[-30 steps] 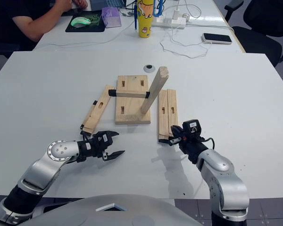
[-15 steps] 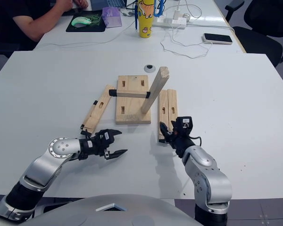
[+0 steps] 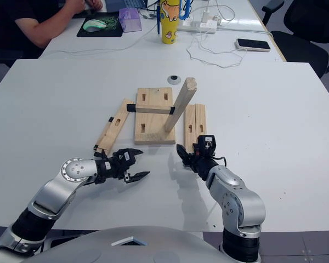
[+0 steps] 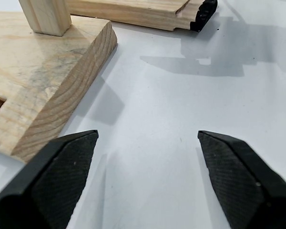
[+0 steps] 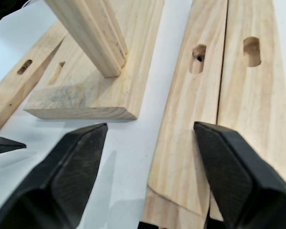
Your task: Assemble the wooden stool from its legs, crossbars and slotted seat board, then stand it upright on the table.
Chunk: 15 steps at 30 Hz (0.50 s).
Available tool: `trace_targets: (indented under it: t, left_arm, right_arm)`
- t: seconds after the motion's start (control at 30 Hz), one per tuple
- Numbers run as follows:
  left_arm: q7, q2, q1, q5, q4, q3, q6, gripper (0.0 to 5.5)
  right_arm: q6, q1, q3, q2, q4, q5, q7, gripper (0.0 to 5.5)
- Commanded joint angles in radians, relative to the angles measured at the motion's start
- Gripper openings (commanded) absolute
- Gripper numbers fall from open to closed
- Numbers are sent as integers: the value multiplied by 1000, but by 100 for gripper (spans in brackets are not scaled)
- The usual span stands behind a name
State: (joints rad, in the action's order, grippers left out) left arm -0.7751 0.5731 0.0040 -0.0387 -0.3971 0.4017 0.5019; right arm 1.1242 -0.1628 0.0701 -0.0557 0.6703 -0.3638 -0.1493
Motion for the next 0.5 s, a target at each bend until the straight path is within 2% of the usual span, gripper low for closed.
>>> trace_targets:
  t: [0.03,0.5]
  left_arm:
    - [7,1,-1,5,11,2,-1,389]
    - [18,-9,-2,7,19,12,-3,389]
  right_arm:
    - [16,5,19,3,3,-12,18,337]
    - [86,24,50,16,-40,-35,35,337]
